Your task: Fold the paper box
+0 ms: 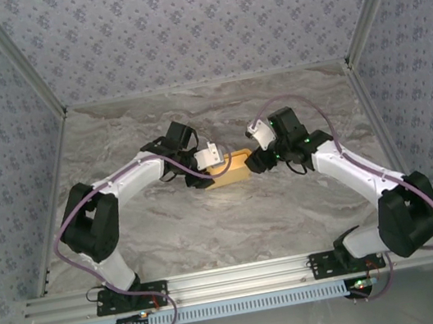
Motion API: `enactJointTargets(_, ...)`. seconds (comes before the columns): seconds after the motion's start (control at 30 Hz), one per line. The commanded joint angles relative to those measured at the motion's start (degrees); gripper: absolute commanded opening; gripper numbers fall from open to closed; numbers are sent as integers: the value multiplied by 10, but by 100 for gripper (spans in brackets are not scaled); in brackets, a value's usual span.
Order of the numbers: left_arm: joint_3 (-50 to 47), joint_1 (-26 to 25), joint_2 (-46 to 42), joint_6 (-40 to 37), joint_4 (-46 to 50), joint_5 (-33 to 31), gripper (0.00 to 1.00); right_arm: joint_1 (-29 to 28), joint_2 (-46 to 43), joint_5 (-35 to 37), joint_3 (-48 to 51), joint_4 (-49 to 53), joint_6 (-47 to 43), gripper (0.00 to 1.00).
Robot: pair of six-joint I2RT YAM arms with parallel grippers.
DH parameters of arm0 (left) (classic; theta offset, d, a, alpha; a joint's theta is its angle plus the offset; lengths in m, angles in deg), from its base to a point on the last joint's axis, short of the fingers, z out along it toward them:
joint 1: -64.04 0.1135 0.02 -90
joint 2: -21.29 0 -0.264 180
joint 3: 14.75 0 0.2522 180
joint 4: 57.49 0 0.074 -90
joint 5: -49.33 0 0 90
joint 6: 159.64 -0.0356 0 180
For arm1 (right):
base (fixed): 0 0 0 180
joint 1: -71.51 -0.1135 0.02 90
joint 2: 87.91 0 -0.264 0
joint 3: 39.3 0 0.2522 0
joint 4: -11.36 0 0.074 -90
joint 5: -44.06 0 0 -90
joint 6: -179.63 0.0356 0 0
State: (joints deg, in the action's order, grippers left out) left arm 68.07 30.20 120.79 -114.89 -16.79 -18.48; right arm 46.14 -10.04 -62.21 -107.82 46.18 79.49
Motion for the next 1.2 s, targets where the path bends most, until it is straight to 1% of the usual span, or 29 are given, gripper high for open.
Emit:
enactJointTargets(0.0, -2, 4, 1, 5, -4, 28, 51, 0, 26, -17, -21, 18, 1, 56)
enactJointTargets(0.03, -4, 4, 0, 5, -6, 29, 51, -1, 34, -12, -23, 9, 10, 53)
enactJointTargets(0.13, -7, 4, 1, 5, -9, 34, 51, -1, 62, 9, -48, 1, 48, 41)
enactJointTargets(0.23, -8, 4, 6, 5, -14, 36, 51, -5, 78, 13, -69, 5, 70, 32)
enactJointTargets(0.33, -9, 4, 9, 6, -18, 38, 50, -9, 88, 22, -88, 18, 77, 30)
enactJointTargets(0.47, -14, 4, 10, 17, -33, 33, 50, -16, 106, 42, -117, 56, 101, 21)
enactJointTargets(0.67, -8, 5, 19, 25, -36, 33, 50, -42, 117, 65, -124, 79, 138, 20)
enactJointTargets(0.83, -4, 5, 24, 28, -36, 29, 50, -43, 130, 98, -131, 103, 173, 18)
enactJointTargets(0.9, -4, 5, 24, 35, -42, 31, 51, -44, 138, 105, -158, 117, 198, 17)
enactJointTargets(1.07, -4, 5, 25, 48, -53, 33, 50, -48, 144, 88, -174, 129, 272, 17)
enactJointTargets(1.17, -6, 4, 26, 48, -52, 30, 50, -49, 151, 84, -194, 157, 289, 17)
